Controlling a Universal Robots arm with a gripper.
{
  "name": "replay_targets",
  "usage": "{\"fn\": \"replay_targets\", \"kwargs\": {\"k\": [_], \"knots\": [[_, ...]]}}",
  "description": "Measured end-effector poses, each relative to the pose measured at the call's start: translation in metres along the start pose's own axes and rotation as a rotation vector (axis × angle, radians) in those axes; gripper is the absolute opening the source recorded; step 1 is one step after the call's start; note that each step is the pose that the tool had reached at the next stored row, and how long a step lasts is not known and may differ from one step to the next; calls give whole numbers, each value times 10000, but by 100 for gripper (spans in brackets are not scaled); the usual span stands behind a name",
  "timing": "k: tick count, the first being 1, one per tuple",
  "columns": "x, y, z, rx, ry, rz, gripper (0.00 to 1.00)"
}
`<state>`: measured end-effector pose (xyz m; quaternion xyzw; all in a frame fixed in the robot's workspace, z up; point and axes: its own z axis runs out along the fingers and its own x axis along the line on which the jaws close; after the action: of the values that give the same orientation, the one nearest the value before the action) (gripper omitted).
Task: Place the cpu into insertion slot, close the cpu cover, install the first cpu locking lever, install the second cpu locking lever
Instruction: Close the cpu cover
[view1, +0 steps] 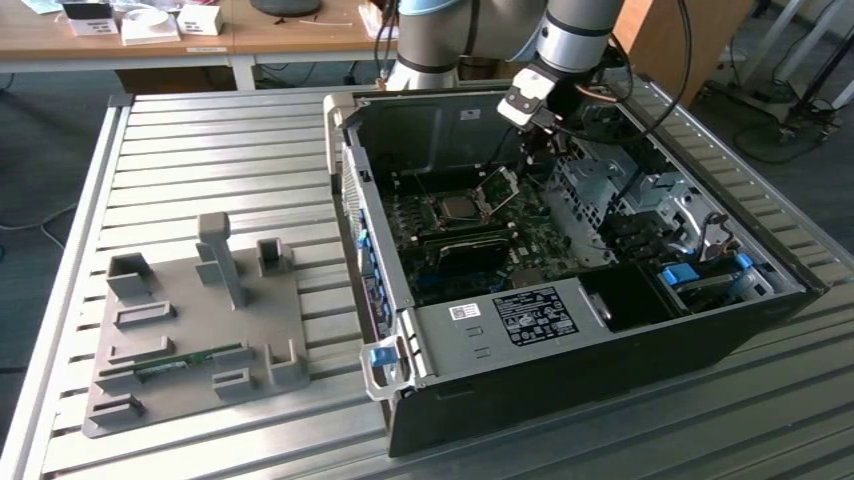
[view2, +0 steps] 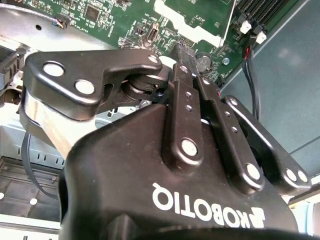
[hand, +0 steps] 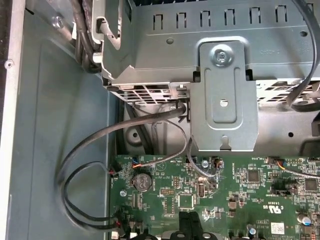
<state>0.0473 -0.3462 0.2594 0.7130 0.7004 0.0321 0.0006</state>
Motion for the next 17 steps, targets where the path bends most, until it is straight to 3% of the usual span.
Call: {"fn": "replay_targets", "kwargs": {"k": [17], "knots": [[-8, 4, 180, 1, -3, -1, 11]]}}
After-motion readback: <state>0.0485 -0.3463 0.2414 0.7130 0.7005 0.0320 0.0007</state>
